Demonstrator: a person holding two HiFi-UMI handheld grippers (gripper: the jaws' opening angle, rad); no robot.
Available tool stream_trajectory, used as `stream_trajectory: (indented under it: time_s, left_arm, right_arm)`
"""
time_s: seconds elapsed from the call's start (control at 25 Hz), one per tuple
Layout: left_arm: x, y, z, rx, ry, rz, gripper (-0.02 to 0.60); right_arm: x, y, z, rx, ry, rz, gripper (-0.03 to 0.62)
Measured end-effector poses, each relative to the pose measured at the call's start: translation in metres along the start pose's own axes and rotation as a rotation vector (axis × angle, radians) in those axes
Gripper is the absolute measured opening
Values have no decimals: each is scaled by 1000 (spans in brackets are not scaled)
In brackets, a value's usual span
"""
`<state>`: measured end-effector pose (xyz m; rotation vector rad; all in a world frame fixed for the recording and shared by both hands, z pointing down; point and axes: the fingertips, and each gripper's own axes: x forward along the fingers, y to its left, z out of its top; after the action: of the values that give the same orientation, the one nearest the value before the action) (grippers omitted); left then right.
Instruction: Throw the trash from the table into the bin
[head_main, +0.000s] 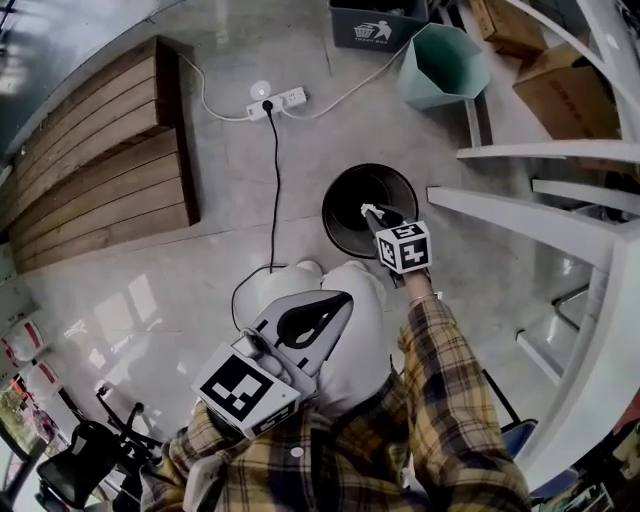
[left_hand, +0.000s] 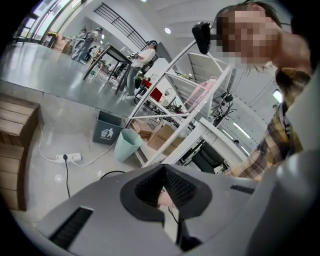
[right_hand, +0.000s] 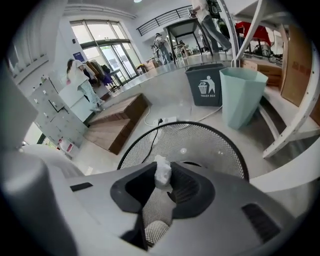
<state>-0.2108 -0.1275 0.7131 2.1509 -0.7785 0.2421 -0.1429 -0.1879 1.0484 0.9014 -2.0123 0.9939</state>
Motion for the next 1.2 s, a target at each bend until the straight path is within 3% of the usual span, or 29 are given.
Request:
stream_trajectory:
  time_s: [0.12,0.48,0.64,0.84,1.08,1.2]
  left_arm:
    - [1,5,-3,-4,9,3,8]
    - [-13,-22,22,-22,9,-3,8]
    - [-23,-34,27,-31,25,-6,8]
    - [-29,-37,33,-43,23,-2,8]
    - [-55,-60,70,-46,7,-3,8]
    - [-73,-80,94,-46,5,-7,8]
  right_arm:
    - [10,3,-10,33,58,39,132]
    - [-23,15,0,36,61,28,152]
    - [-35,19,3,57,71,25,220]
    - [-44,27,5,79,81,32,224]
    - [-88,54,28,100,61,26,219]
    - [-123,71,52,102,33,21,145]
